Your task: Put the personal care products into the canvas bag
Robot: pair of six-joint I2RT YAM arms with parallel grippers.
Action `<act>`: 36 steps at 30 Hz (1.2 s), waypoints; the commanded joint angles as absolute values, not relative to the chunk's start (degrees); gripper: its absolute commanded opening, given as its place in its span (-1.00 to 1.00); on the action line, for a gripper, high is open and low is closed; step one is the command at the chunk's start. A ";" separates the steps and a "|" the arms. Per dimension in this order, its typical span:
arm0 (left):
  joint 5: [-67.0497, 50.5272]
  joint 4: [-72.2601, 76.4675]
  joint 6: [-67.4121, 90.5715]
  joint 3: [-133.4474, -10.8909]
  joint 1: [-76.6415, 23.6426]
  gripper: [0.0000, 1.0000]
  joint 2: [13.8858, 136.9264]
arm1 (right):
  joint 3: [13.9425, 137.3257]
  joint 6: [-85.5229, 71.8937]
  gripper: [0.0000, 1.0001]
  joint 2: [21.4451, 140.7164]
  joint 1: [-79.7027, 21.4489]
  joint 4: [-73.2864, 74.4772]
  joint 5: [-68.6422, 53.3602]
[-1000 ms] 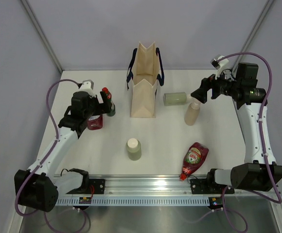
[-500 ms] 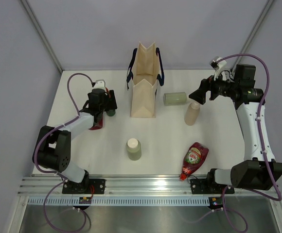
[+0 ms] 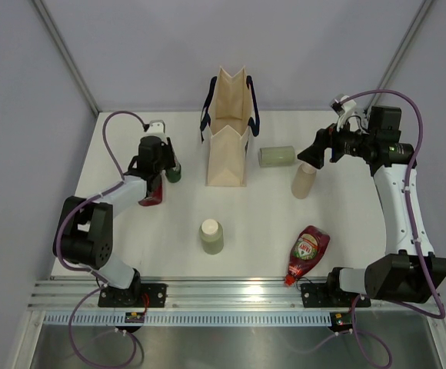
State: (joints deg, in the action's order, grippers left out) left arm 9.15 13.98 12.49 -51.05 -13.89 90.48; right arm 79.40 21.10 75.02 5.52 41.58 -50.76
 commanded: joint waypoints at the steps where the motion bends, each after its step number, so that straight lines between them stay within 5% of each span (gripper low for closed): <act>1: 3.62 16.90 12.21 -55.72 -13.97 -1.00 82.46 | 80.07 21.62 0.99 73.13 5.54 40.51 -53.44; 7: -1.65 8.53 14.94 -59.93 -14.59 -1.00 69.53 | 80.42 21.80 0.99 73.39 5.45 41.31 -54.84; 16: -3.34 7.64 16.61 -74.43 -20.82 -1.00 67.49 | 80.25 22.59 0.99 73.65 5.45 41.92 -55.99; 36: -2.72 8.10 12.22 -118.64 -24.96 -1.00 116.62 | 75.59 22.93 0.99 71.89 5.45 40.25 -52.92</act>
